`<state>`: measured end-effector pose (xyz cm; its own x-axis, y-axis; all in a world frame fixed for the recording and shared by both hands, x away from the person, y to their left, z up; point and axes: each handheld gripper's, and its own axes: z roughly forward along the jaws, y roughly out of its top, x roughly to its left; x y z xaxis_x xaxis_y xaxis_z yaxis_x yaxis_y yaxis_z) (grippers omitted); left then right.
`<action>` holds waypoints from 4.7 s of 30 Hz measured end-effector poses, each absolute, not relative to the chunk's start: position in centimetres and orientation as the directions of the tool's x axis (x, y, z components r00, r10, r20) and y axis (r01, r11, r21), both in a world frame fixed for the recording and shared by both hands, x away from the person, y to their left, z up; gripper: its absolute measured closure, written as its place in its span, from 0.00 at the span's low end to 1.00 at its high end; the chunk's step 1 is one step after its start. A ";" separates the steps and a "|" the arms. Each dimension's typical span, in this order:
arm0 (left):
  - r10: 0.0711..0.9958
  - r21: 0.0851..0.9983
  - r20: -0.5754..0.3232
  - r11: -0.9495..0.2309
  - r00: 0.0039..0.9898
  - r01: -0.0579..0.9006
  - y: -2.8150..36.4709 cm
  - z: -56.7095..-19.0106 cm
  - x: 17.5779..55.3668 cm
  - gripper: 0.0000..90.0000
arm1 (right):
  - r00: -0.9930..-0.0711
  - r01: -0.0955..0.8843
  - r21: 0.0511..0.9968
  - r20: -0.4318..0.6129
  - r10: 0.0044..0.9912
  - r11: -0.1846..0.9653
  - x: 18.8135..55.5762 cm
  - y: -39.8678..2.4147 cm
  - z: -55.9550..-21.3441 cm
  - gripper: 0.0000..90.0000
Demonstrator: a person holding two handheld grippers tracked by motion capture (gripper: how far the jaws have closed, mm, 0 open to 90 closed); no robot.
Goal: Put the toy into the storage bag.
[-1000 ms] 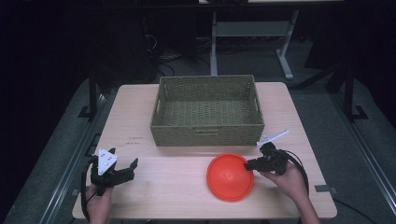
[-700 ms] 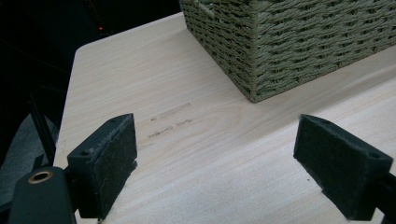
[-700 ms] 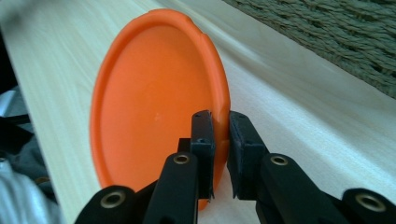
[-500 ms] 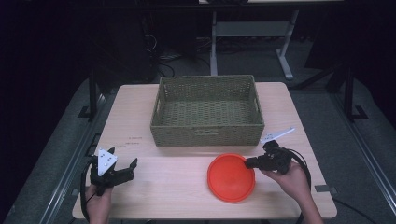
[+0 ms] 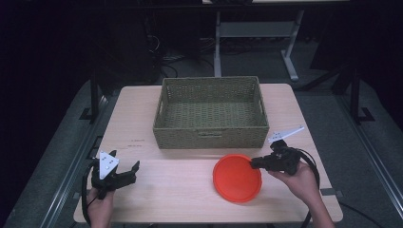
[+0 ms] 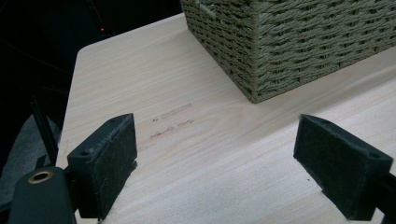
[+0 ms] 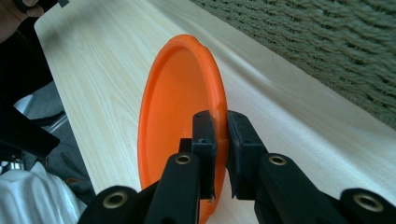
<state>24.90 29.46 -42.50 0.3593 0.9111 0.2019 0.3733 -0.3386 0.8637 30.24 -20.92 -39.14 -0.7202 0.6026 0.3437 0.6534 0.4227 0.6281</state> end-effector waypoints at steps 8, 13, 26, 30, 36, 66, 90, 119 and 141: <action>0.911 0.864 0.200 -0.338 0.361 0.373 29.4 -42.6 24.9 0.14 | -0.723 0.651 0.637 0.356 0.591 0.412 30.7 -20.9 -38.2 0.91; 0.910 0.861 0.202 -0.341 0.361 0.377 29.5 -42.5 24.9 0.14 | -0.722 0.654 0.641 0.368 0.586 0.403 31.0 -21.0 -37.4 0.91; 0.912 0.861 0.199 -0.338 0.360 0.380 29.6 -42.5 24.9 0.14 | -0.723 0.650 0.652 0.372 0.582 0.391 32.1 -21.4 -34.9 0.91; 0.913 0.862 0.198 -0.336 0.357 0.379 29.7 -42.5 24.9 0.14 | -0.728 0.646 0.653 0.371 0.577 0.395 32.5 -21.3 -33.9 0.91; 0.914 0.862 0.198 -0.335 0.355 0.380 29.7 -42.5 24.9 0.14 | -0.739 0.626 0.663 0.336 0.584 0.410 33.1 -21.0 -32.4 0.91; 0.910 0.863 0.200 -0.339 0.362 0.375 29.7 -42.5 24.9 0.14 | -0.734 0.613 0.703 0.335 0.591 0.362 36.7 -20.3 -25.8 0.91; 0.918 0.866 0.186 -0.322 0.351 0.382 30.0 -42.6 25.0 0.14 | -0.702 0.632 0.700 0.336 0.628 0.332 40.2 -18.7 -22.6 0.91; 0.918 0.864 0.182 -0.320 0.351 0.389 30.0 -42.6 25.1 0.14 | -0.603 0.681 0.688 0.334 0.724 0.250 45.0 -18.0 -22.7 0.91; 0.917 0.864 0.180 -0.320 0.355 0.388 30.0 -42.6 25.0 0.14 | -0.520 0.719 0.671 0.345 0.781 0.182 47.2 -18.0 -26.2 0.91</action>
<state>24.96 30.02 -42.62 0.3553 0.9172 0.1804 0.3875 -0.3201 0.8645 47.16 -18.02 -26.16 -0.5203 0.7812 0.3451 0.7187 0.1823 0.6710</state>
